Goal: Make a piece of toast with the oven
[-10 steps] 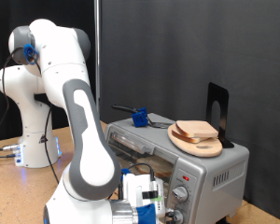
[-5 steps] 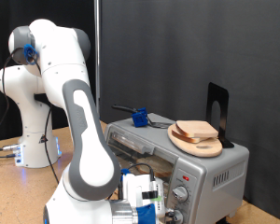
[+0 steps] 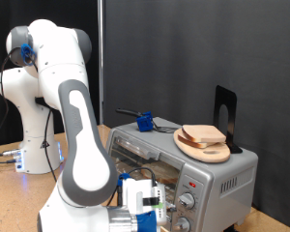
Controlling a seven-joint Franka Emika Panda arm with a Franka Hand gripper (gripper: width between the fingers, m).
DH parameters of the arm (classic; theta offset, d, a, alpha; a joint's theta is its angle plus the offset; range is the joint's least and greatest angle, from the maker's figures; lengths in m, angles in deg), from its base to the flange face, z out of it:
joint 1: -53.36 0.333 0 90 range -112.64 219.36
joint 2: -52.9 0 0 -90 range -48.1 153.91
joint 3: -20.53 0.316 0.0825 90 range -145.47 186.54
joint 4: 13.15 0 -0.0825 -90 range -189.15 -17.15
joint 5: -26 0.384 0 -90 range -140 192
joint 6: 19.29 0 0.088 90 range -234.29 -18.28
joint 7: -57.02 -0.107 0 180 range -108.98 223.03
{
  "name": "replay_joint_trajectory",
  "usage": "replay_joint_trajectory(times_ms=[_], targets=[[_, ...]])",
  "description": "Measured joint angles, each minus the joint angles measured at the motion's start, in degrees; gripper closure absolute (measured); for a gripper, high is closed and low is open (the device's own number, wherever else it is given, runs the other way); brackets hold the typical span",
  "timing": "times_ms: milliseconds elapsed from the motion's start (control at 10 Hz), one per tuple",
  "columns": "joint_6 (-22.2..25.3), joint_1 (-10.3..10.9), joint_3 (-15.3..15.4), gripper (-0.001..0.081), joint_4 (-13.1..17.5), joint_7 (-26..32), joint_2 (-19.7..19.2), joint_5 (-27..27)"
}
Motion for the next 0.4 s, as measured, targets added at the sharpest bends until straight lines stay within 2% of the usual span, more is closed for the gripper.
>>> replay_joint_trajectory(times_ms=[100,200,400], targets=[[2.5,-0.47,-0.73,0.01,-0.76,-2.42,0.52,-2.18],[5.0,-0.97,-1.62,0.003,-1.77,-5.31,1.55,-4.51],[9.13,-1.63,-3.43,0.0006,-3.34,-10.75,3.7,-8.66]])
